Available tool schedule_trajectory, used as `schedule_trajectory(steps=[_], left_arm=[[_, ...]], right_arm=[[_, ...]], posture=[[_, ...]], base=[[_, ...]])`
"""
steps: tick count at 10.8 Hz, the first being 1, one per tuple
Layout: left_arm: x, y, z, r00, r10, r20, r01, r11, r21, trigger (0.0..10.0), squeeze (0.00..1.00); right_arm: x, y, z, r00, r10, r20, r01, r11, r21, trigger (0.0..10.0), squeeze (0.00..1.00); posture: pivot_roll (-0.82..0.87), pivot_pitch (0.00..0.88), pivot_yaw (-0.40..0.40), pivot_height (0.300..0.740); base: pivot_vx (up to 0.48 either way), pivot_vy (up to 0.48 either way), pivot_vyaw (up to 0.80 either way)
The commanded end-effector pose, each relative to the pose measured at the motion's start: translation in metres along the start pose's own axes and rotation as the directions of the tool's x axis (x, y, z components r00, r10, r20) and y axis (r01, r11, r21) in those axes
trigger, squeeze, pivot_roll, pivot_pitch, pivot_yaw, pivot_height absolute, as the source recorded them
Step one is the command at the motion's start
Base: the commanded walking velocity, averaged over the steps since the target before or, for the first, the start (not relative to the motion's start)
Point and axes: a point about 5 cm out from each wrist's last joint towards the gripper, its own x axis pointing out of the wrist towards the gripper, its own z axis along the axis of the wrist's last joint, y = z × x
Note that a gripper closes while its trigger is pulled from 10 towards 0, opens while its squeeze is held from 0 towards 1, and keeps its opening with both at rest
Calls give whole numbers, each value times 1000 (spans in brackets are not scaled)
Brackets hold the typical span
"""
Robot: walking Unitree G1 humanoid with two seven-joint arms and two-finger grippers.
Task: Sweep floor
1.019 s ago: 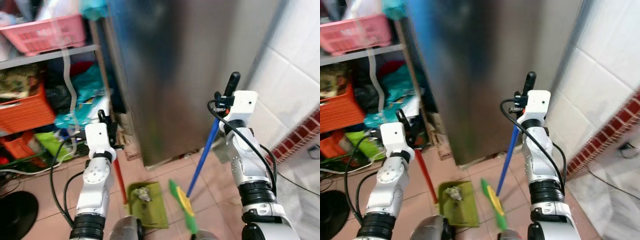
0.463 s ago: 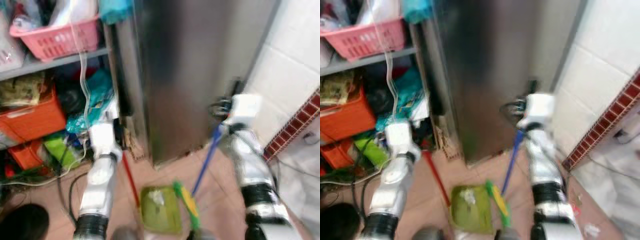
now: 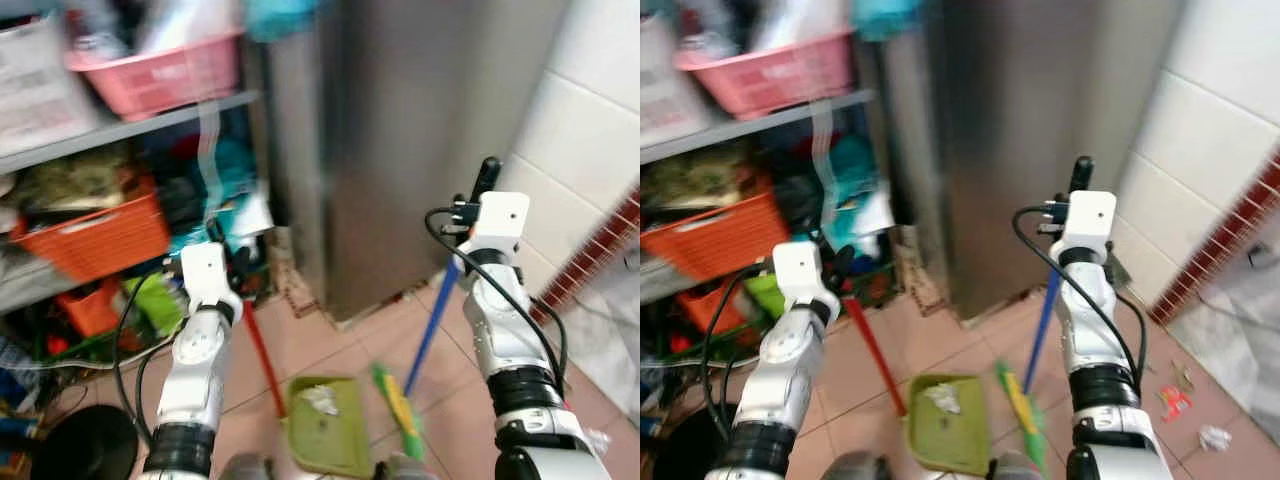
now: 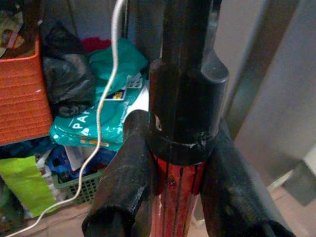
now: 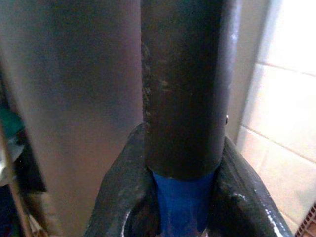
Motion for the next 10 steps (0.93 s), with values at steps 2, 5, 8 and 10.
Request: schedule_trajectory(steps=[2,5,8,10], left_arm=[[3,11,14,999,15,51,-16,1000,9,10000,0],[4,12,19,997,-2,78,1,1000,16,10000,0],[3,9,21,995,-39,91,37,999,25,10000,0],[3,10,25,993,-52,105,49,998,28,10000,0]], right_arm=[[2,14,8,999,28,34,-29,999,17,10000,0],[2,13,7,999,25,31,-26,1000,16,10000,0],[-2,14,0,1000,19,15,-19,1000,21,10000,0],[-5,16,-3,1000,20,0,-20,1000,21,10000,0]], posture=[[-56,9,28,740],[-60,11,29,740],[-61,11,34,740],[-61,10,34,740]], base=[[0,467,-213],[0,475,-600],[0,0,-300],[0,0,-450]])
